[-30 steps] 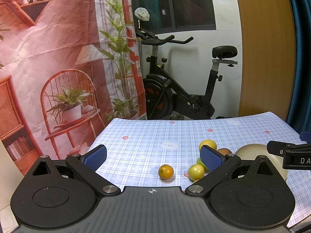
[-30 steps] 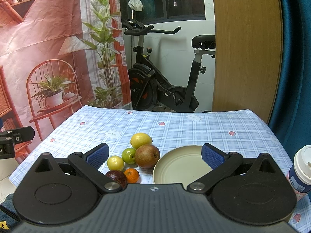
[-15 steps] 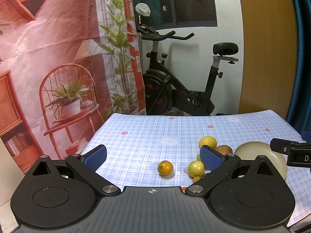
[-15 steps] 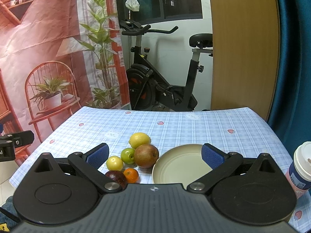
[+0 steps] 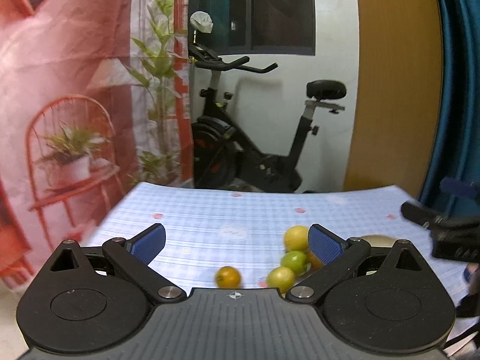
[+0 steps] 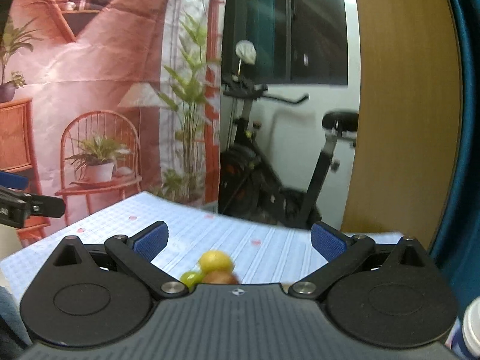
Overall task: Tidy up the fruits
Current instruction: 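Move the left gripper down toward the yellow lemon in the fruit pile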
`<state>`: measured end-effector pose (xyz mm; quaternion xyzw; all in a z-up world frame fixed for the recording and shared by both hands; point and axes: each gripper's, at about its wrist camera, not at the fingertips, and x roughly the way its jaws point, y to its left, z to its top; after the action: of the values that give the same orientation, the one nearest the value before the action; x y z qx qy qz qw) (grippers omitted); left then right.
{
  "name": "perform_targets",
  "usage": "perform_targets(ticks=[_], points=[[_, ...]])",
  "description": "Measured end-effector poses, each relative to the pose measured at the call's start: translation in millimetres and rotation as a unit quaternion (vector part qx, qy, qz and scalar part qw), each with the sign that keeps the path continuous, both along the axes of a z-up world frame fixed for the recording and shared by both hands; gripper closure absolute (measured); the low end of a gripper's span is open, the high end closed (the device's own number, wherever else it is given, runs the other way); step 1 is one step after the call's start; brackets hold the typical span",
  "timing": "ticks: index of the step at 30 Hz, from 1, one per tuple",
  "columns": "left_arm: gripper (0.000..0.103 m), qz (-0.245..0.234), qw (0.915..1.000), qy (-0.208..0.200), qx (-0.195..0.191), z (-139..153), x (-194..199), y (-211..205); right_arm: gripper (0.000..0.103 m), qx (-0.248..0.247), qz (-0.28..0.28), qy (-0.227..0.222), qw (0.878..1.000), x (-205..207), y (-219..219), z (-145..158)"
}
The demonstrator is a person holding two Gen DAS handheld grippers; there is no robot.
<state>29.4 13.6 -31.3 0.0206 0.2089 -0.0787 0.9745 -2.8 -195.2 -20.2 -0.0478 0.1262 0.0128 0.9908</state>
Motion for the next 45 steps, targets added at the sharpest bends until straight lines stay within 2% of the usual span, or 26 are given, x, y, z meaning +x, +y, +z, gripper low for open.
perform_targets(ticks=[2,5,9,13,18,22,28,33,40,43,45], points=[[0.006,-0.004,0.9997,0.002,-0.026,-10,4,3,0.0,-0.02,-0.001,-0.012,1.0,4,2,-13],[0.007,0.001,0.9998,0.012,-0.017,-22,10,-5,0.0,-0.03,0.019,0.011,0.999,11,7,-32],[0.007,0.01,0.9997,0.021,-0.003,-32,12,-8,0.0,0.028,0.052,0.047,0.997,17,4,-45],[0.007,-0.001,0.9972,0.075,-0.008,-43,22,-8,0.0,0.032,0.062,0.063,0.996,15,5,-47],[0.007,0.006,0.9968,0.078,-0.015,-45,18,0,0.0,0.009,0.057,0.063,0.996,8,13,-46],[0.007,0.002,0.9963,0.085,-0.014,-44,14,-1,0.0,0.02,0.054,0.075,0.996,3,13,-46],[0.007,-0.018,0.9936,0.111,-0.011,-52,16,-8,0.0,0.056,0.09,0.126,0.986,2,6,-48],[0.008,-0.029,0.9893,0.139,-0.033,-60,20,-3,0.0,0.046,0.111,0.186,0.975,11,13,-59],[0.017,-0.056,0.9819,0.173,-0.054,-74,23,-6,0.001,0.025,0.145,0.232,0.962,15,29,-73],[0.025,-0.071,0.9797,0.181,-0.05,-79,24,-11,0.01,0.008,0.157,0.249,0.956,16,35,-78],[0.027,-0.082,0.9777,0.187,-0.047,-82,24,-15,0.017,0.004,0.17,0.26,0.95,17,38,-81]])
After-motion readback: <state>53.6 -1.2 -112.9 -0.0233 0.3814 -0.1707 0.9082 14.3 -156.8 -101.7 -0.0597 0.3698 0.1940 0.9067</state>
